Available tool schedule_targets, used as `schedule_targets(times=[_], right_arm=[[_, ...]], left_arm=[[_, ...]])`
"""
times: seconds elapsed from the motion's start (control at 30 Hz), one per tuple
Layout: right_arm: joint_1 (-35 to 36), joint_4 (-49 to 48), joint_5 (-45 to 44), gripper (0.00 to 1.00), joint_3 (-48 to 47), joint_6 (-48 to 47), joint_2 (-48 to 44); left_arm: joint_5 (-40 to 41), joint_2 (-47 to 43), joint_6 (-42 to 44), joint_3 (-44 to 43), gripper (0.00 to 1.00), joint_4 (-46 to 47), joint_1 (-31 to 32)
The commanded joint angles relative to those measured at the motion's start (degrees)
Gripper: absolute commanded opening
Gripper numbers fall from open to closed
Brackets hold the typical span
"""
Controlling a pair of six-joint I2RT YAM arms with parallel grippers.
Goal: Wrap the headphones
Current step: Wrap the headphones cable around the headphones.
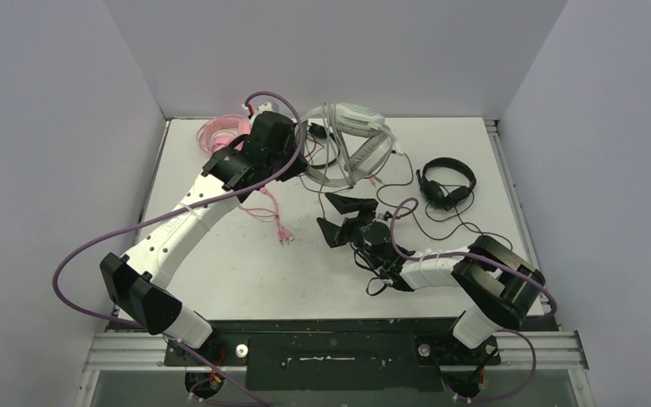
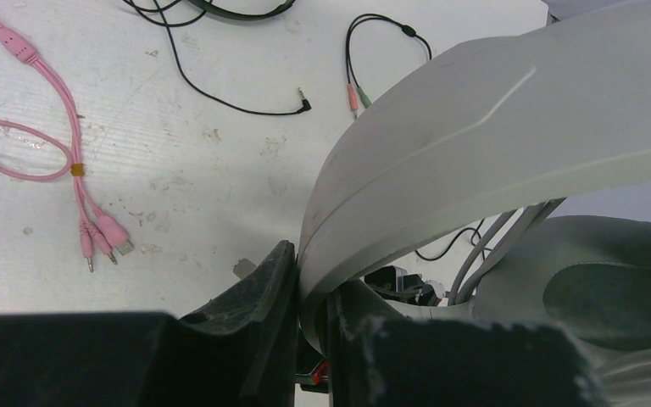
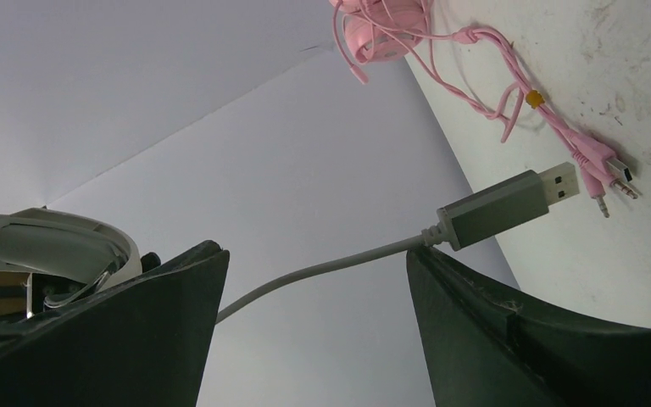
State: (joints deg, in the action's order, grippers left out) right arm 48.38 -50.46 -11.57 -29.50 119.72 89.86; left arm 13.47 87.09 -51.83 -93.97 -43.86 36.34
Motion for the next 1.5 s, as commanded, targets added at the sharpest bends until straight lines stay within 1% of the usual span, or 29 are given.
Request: schedule_targets(times=[0.0,0.07,0.17,0.37,0.47,0.6,0.73,0.8,0.83,0.93,1.13,1.27,1.47], right_arm=[[-0.5,-4.2,-0.6,0.78,-3.0,16.0,0.9],[-0.5,-3.7,-0.5,0.78,-3.5,16.1,1.2],[-0.5,-4.3,-0.6,0.73,-3.6,16.4,2.0],[-2.0,-3.8,-0.7,0.56,-4.1,15.9,2.7],[-2.9,-4.2,-0.5,0.43,-4.2,15.6,3.4],[-3.6,-4.5,0.0,0.32,-4.1,15.1,4.2],[-4.1,-4.5,-0.1,0.15,-2.9,14.5,4.0],[-4.8,-4.5,0.0,0.04,-1.8,13.9,3.5],[-5.3,-4.6,0.1,0.0,-1.1,13.3,3.0],[-7.4,-3.5,1.4,0.0,0.6,10.7,0.6],[-11.6,8.3,5.9,0.0,2.1,4.1,-6.7],[-12.2,11.6,8.1,0.0,3.3,1.8,-9.5],[-11.7,16.3,11.0,0.0,5.0,0.4,-13.8]], left_arm=[[-1.3,-1.8,-2.1,-1.8,0.0,7.2,0.3],[-1.3,-1.8,-2.1,-1.7,0.0,7.3,0.3],[-1.7,-1.8,-2.1,-1.7,0.0,7.5,0.3],[-2.0,-2.2,-2.0,-1.5,0.0,7.2,0.6],[-2.1,-2.6,-1.9,-0.9,0.0,6.9,0.8],[-1.9,-3.7,-1.6,0.4,0.0,6.6,0.9],[-1.7,-4.7,-0.5,0.8,0.0,5.9,0.9],[-1.8,-5.0,0.2,0.7,0.0,5.2,0.9],[-1.9,-5.3,0.6,0.7,0.0,4.6,0.9],[-1.2,-5.9,2.4,1.2,0.0,2.5,0.9],[0.8,-7.7,4.0,4.4,0.0,2.5,0.2],[0.7,-7.5,3.8,4.8,0.0,4.2,-1.6],[1.6,-4.5,3.8,3.1,0.0,6.7,-4.6]])
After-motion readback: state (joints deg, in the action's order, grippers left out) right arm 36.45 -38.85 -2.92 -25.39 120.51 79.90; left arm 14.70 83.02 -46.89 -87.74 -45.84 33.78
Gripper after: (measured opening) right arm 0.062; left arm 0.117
